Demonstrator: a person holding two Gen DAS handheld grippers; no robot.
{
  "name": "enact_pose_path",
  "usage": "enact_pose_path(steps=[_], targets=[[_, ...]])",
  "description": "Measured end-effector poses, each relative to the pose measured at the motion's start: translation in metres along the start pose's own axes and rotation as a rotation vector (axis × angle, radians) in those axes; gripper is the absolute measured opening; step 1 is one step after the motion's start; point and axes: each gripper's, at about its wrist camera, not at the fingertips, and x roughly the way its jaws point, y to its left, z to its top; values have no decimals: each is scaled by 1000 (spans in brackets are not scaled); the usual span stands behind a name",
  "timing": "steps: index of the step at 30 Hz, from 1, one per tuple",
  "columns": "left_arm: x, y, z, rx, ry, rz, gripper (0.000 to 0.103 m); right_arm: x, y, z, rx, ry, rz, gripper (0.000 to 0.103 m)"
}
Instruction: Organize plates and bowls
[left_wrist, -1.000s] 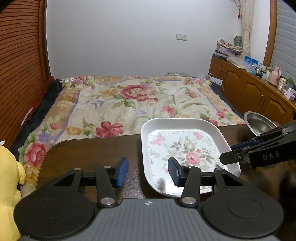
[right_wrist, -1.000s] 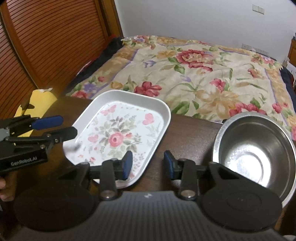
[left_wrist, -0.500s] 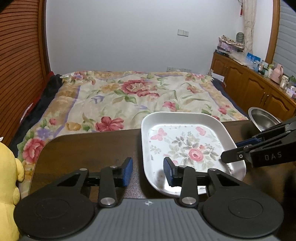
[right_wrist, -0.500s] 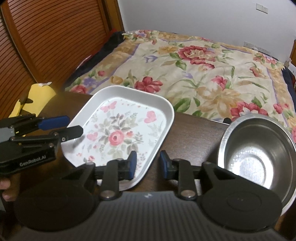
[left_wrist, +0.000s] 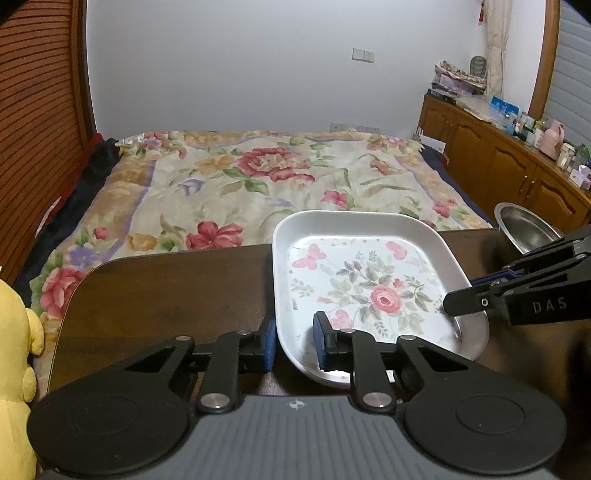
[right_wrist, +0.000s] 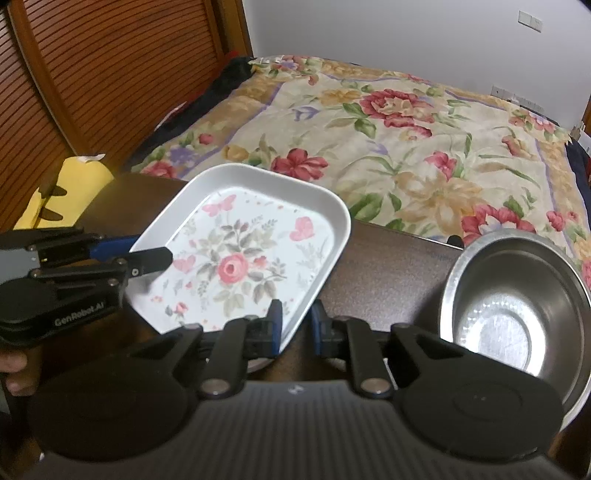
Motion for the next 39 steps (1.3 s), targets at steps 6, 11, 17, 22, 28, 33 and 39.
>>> enact_pose_path(steps=[6, 11, 17, 22, 28, 33, 39], targets=[[-12, 0, -2, -8, 0, -15, 21, -2, -4, -3, 25, -6, 23, 13], [-38, -4, -3, -1, -36, -14, 21, -16, -1, -7, 28, -33, 33, 13], [-79, -15, -2, 5, -97, -12, 21, -46, 6, -13, 20, -92, 45, 13], [-116, -29, -4, 23, -148, -3, 21, -78, 9, -19, 16, -155, 57, 13], [-152, -42, -9, 37, -196, 2, 21, -111, 11, -32, 14, -218, 72, 13], [-175, -52, -16, 57, -223, 6, 21, -132, 14, -45, 11, -252, 80, 13], [-197, -61, -27, 74, -246, 6, 22, -148, 18, -58, 10, -281, 91, 13]])
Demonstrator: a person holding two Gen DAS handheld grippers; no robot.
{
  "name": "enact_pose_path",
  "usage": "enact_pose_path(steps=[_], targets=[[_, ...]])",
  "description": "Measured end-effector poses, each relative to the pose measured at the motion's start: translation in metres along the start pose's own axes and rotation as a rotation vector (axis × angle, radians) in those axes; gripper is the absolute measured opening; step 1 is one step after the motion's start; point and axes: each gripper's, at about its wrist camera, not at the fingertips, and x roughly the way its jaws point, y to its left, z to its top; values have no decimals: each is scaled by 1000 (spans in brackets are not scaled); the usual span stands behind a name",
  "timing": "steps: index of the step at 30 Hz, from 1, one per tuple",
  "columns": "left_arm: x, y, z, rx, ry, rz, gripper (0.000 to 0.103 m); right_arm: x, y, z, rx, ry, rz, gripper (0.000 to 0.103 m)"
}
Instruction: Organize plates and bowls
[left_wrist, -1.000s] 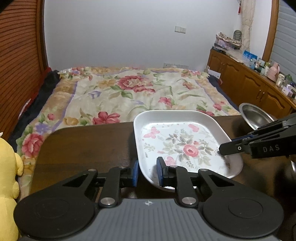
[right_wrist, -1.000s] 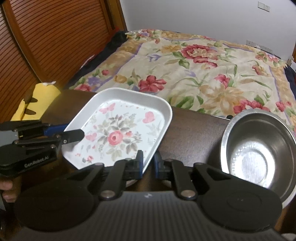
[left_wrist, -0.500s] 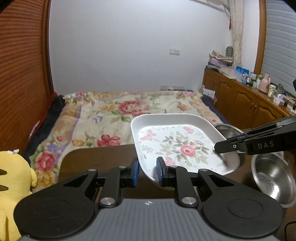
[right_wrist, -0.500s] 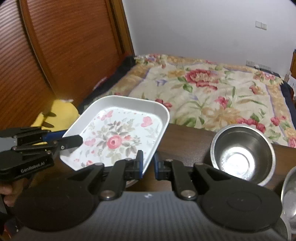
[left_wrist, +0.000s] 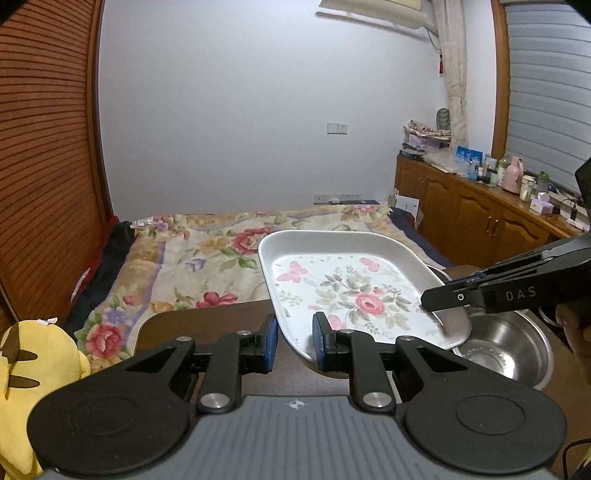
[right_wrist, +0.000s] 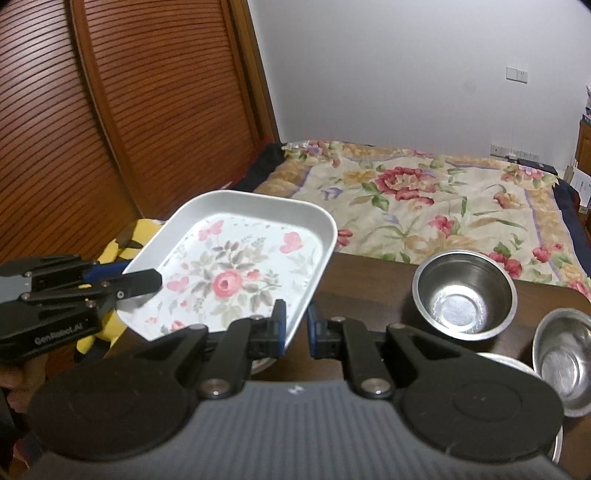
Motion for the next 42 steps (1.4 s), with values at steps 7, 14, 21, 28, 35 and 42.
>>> enact_pose_path(steps=[7, 14, 21, 28, 35, 42], targets=[[-12, -3, -10, 2, 2, -6, 22, -12, 2, -12, 0, -8, 18, 13], [-15, -5, -29, 1, 27, -13, 22, -18, 8, -30, -3, -2, 32, 13], [-16, -7, -51, -4, 59, -24, 22, -16, 9, -51, 14, 24, 45, 13], [-21, -9, -64, -12, 76, -30, 21, -16, 11, -65, 13, 41, 52, 13], [-35, -12, -80, -30, 84, -33, 21, -21, 17, -81, 14, 45, 69, 13], [-43, -12, -98, -67, 108, -44, 21, -26, 23, -100, 6, 44, 87, 13]])
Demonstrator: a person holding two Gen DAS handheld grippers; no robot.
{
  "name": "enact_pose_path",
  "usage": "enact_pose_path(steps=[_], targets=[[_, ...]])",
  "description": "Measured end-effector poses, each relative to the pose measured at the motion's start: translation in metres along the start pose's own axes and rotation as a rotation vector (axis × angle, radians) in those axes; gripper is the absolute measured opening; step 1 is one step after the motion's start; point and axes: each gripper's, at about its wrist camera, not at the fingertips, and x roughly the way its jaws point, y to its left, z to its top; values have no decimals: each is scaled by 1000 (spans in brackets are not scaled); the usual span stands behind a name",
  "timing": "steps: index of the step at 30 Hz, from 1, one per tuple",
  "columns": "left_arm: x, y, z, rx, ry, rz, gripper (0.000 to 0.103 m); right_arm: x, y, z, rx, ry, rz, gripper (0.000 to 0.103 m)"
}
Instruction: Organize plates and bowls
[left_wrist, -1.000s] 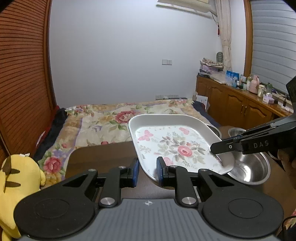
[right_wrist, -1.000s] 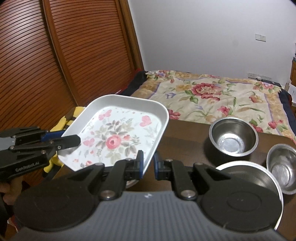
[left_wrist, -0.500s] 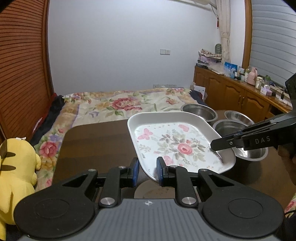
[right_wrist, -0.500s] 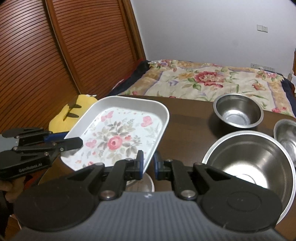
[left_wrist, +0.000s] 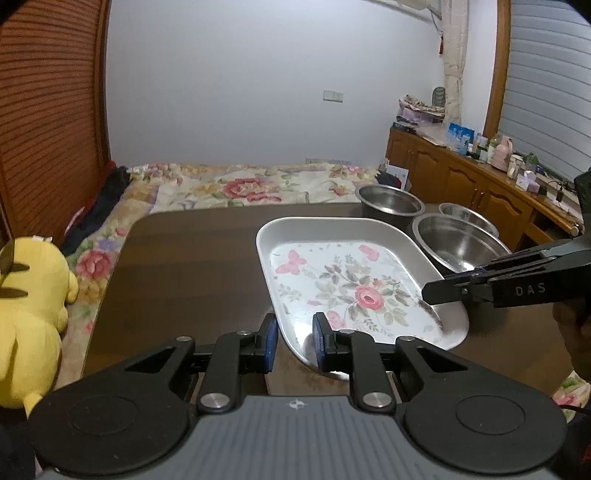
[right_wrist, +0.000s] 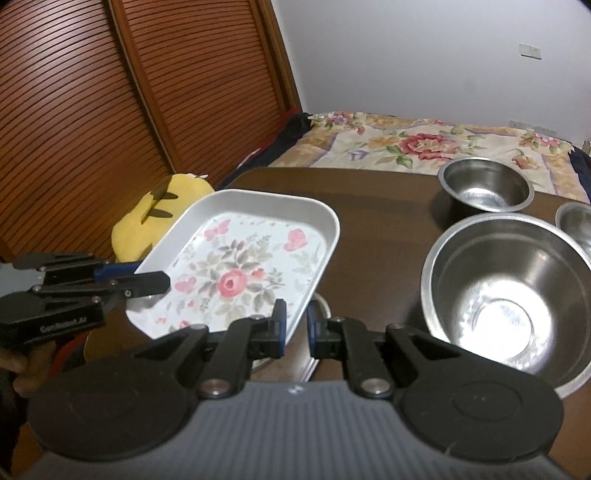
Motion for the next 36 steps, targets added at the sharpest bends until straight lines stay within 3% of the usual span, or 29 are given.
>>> enact_pose_path(steps=[23, 36], targets=[[6, -12, -27, 51, 46, 43, 22, -4, 14, -28, 5, -8, -4, 13], [9, -15, -39, 78, 44, 90, 22, 3, 24, -40, 9, -90, -61, 13]])
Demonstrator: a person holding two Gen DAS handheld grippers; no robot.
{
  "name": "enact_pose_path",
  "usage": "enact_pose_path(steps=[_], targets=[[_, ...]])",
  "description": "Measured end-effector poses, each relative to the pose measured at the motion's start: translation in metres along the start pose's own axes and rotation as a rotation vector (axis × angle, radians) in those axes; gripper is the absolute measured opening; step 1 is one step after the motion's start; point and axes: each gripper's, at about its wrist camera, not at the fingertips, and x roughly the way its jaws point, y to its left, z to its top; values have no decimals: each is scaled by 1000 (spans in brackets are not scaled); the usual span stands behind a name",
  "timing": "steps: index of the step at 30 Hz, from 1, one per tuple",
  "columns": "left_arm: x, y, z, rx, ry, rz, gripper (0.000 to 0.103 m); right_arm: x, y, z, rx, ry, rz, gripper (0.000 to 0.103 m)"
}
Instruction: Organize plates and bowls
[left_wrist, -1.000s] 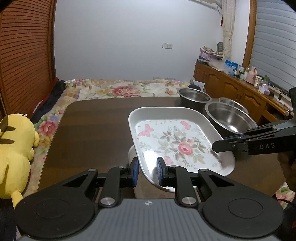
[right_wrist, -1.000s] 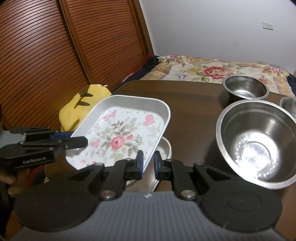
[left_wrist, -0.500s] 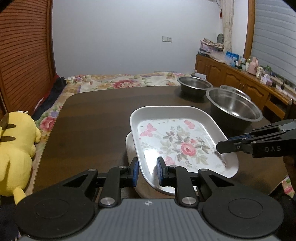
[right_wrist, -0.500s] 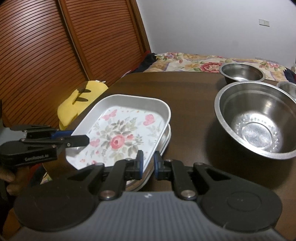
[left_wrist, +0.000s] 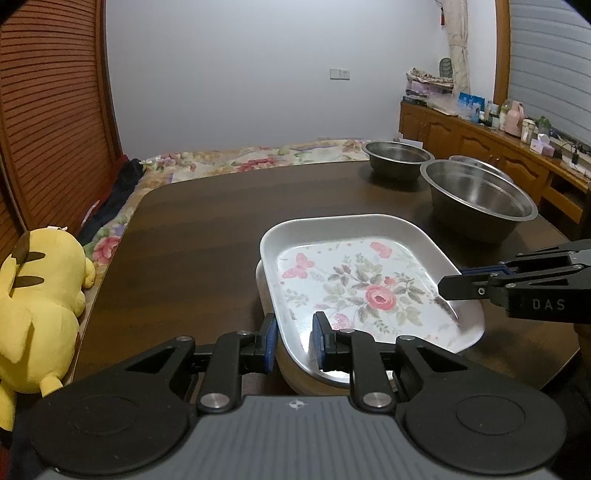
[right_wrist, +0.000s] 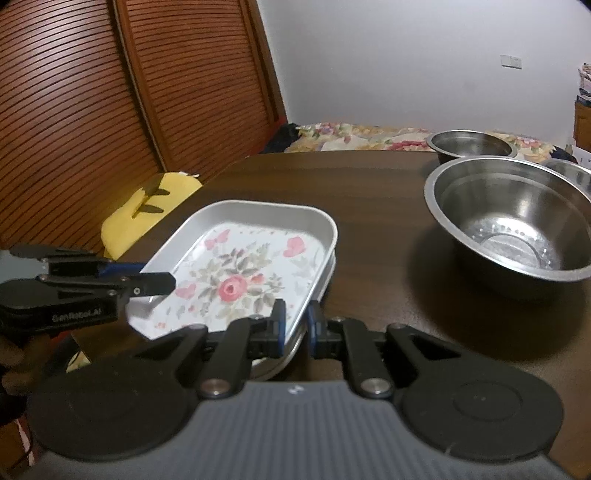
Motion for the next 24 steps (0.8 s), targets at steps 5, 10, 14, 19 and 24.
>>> enact_pose_path(steps=[5, 10, 14, 19, 24], targets=[[1, -4, -3, 31, -6, 35, 22, 0, 1, -1, -12, -16, -14, 14], [4, -2, -8, 26, 5, 41, 22, 0, 4, -3, -24, -35, -29, 14], [7, 0, -9, 22, 8, 42, 22, -1, 5, -5, -26, -48, -31, 14], [9, 3, -7, 11, 10, 41, 22, -4, 7, -10, -22, -50, -27, 15], [9, 5, -7, 5, 10, 40, 22, -4, 7, -11, -24, -52, -23, 15]])
